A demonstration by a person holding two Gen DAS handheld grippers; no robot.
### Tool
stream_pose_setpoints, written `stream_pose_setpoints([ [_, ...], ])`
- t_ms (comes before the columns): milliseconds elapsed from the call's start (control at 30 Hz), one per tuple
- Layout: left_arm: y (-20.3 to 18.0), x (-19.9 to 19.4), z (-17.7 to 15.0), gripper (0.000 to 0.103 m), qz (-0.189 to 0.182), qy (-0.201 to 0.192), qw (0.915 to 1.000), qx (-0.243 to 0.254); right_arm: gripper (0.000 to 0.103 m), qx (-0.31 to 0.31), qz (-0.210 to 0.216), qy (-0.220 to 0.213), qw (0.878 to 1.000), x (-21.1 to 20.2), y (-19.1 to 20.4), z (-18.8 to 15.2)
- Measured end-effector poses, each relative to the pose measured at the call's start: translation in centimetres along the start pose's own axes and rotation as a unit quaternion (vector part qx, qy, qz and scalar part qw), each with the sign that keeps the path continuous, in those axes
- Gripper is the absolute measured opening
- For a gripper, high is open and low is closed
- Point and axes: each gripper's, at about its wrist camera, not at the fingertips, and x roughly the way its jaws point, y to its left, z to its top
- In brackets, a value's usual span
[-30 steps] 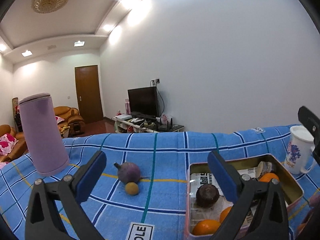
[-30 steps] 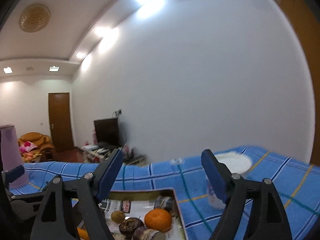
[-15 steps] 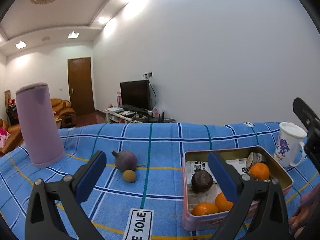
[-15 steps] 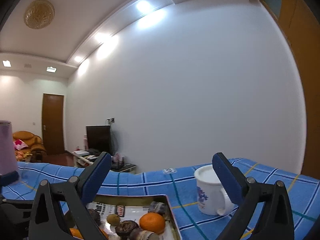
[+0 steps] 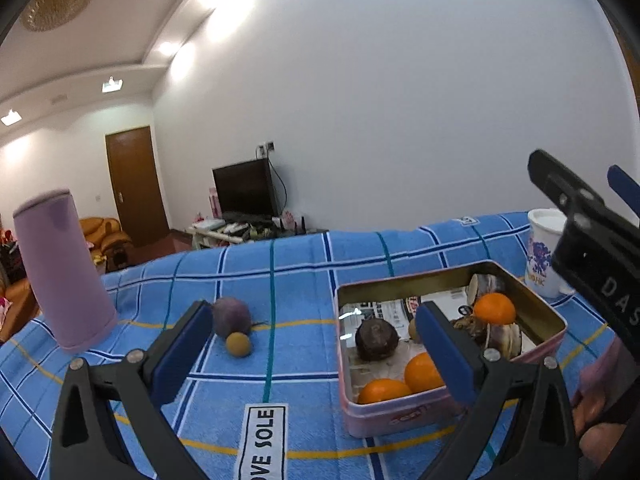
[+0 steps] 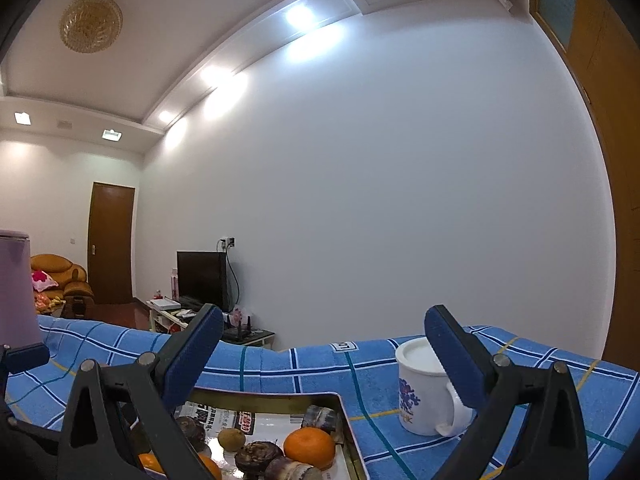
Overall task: Organize fruits
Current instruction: 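Withdraw both tools from the tin toward the remaining fruits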
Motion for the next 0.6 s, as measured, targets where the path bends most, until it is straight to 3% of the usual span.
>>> stream_pose_setpoints([
  [133, 1.4, 0.4, 0.1, 0.102, -0.006, 0.005, 0.9993, -0.038, 0.102, 0.017, -0.004, 0.001, 1.0, 0.0, -0.7, 0.0],
  [233, 2.7, 0.0, 0.8, 0.103, 0.011, -0.017, 0.9978, -0.063, 0.102, 0.035, -0.006, 0.004, 0.999, 0.0, -1.4, 0.0],
  [433, 4.7, 0.2, 2.4, 0.103, 0.003, -0.033, 0.9989, -0.033, 0.102, 0.039, 0.02, 0.024, 0.999, 0.1, -1.0, 0.1],
  [600, 8.2, 0.0, 1.5, 0.103, 0.011, -0.088, 0.9956, -0.03, 0.102, 0.039, 0.037, 0.034, 0.998, 0.0, -0.1, 0.0],
])
